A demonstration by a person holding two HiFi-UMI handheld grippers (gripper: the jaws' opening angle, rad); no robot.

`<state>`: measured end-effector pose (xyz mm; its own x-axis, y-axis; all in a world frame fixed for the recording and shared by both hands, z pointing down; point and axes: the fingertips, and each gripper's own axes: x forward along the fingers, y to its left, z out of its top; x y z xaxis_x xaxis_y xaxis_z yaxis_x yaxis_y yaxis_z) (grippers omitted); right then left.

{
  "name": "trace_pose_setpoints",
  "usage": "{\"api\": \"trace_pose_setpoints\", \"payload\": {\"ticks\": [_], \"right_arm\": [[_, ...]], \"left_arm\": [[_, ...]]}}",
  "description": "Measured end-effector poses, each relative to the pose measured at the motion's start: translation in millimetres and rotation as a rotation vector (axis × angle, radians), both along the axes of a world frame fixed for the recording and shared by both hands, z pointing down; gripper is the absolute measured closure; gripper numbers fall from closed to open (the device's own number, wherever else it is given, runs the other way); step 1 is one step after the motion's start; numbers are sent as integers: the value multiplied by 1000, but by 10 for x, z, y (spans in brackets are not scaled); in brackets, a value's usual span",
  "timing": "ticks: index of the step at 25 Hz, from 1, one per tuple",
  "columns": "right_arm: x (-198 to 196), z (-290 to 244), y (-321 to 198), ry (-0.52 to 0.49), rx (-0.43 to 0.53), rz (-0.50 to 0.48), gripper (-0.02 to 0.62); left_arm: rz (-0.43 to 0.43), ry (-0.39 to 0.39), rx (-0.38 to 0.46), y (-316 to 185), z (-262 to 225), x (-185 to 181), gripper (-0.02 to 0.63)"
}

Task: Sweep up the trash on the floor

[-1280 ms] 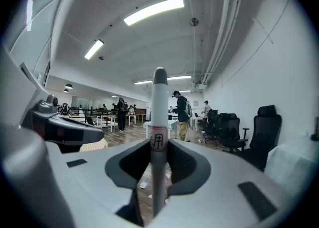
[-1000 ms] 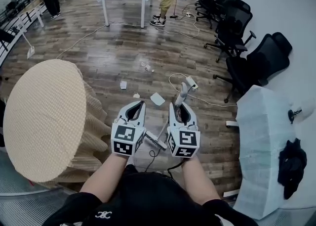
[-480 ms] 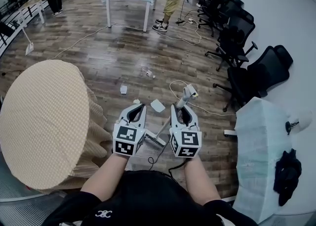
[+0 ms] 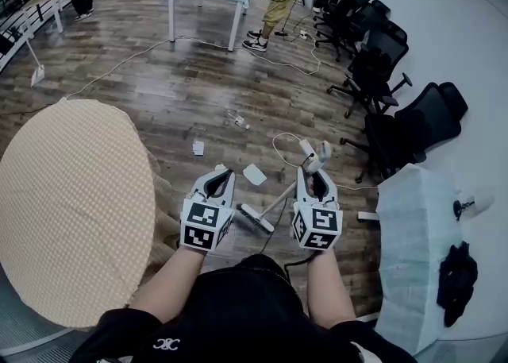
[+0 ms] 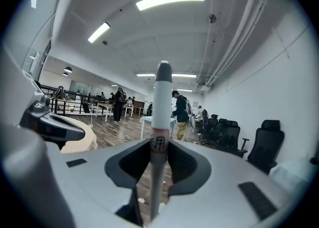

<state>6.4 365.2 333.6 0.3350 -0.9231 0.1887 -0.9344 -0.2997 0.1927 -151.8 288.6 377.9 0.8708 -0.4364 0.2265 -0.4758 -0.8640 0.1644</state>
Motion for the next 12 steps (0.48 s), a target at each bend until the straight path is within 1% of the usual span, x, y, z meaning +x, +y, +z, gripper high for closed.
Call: {"api": "trace_pose_setpoints", "payload": {"ticks": [5,9,12], "right_arm": [[90,-25,-254,11,-4,20,482],[147,62,-484,9,-26,9,482],[222,187,-660,4,-40,-10,482]], "left_arm": [[5,-9,2,-226,43,-29,611],[-23,-10,-10,-486,90,-25,611],[-44,-12,-18,-693,155,61,611]]}}
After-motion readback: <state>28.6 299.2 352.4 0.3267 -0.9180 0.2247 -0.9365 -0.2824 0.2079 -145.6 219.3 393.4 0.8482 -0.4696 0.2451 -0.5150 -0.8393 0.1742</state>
